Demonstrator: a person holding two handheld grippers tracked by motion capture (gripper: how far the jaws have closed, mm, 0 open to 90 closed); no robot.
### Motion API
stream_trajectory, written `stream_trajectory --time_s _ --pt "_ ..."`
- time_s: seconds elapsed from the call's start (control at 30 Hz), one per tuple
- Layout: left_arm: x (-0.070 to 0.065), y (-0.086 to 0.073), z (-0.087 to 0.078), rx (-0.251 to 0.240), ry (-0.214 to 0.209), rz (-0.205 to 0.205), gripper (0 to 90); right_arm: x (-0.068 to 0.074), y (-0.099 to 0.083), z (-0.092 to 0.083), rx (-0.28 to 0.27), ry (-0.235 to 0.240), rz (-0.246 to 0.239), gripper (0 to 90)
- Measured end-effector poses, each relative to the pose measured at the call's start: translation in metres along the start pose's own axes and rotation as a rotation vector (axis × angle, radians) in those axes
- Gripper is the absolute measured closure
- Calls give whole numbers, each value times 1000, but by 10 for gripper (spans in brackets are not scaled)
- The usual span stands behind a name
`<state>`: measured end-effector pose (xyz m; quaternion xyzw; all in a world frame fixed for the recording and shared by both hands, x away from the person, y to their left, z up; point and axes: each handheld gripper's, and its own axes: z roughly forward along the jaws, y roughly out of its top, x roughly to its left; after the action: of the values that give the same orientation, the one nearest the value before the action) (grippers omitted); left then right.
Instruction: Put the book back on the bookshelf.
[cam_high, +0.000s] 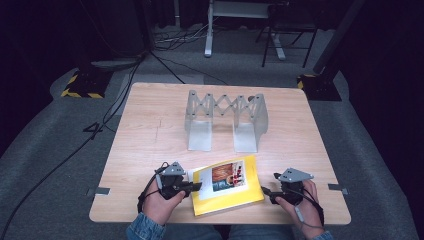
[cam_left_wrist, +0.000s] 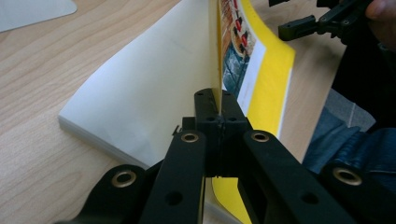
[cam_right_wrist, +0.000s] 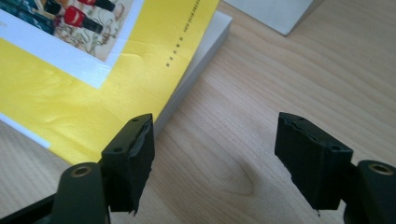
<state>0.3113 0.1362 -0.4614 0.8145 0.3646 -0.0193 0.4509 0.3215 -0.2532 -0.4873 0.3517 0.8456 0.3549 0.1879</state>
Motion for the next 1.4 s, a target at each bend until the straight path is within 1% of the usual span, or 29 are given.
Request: stream_trajectory --time_s 0.03,0.07,0.1,0.13,0.17,0.2,0.27,0.33,0.37,0.4,0.5,0.63,0.7,0.8,0.87,0.9,0.97,1.07,1.2,1.23,1.3,1.4 --pt "0 0 0 0 0 0 894 1 1 -2 -8 -2 -5 292" --pt "-4 3 -3 -1 -10 16 894 2 2 -6 -17 -6 -12 286" --pt "-4 3 -3 -1 -10 16 895 2 2 -6 -17 -6 -12 286" --pt "-8 6 -5 -7 -11 31 895 7 6 -12 -43 -14 -29 275" --pt "-10 8 -7 -12 -11 33 895 9 8 -14 -51 -12 -34 275" --pt "-12 10 -9 -22 -14 44 895 12 10 -16 -61 -8 -46 275" --pt "-16 14 -13 -33 -5 69 895 18 13 -20 -81 -4 -73 275" --pt "-20 17 -15 -38 -4 82 895 24 16 -22 -98 8 -97 274" --pt "-20 17 -15 -38 -4 82 895 24 16 -22 -98 8 -97 274" --pt "-21 19 -16 -47 -3 95 895 29 19 -22 -110 16 -113 269" --pt "-23 23 -18 -59 -17 105 895 33 20 -23 -117 18 -131 258" --pt "-27 29 -20 -76 -21 126 895 39 22 -24 -125 19 -145 242" --pt "-29 32 -21 -77 -21 139 895 42 22 -24 -126 27 -158 240" --pt "-29 35 -22 -80 -24 148 895 46 24 -25 -126 32 -170 229" --pt "-29 40 -22 -84 -29 151 895 50 26 -25 -127 34 -187 220" --pt "-29 42 -23 -83 -33 154 895 51 28 -26 -134 32 -202 217" --pt "-30 46 -24 -85 -39 161 895 55 31 -27 -144 29 -217 198" --pt "-30 53 -25 -95 -46 172 895 57 33 -26 -144 24 -229 189" --pt "-28 58 -26 -102 -55 170 895 59 35 -25 -148 25 -237 189" --pt "-27 62 -26 -112 -59 174 895 61 37 -25 -159 19 -246 190" --pt "-25 63 -27 -114 -59 177 895 61 38 -24 -160 19 -248 187" --pt "-21 70 -29 -131 -73 176 895 65 42 -22 -167 25 -262 185"
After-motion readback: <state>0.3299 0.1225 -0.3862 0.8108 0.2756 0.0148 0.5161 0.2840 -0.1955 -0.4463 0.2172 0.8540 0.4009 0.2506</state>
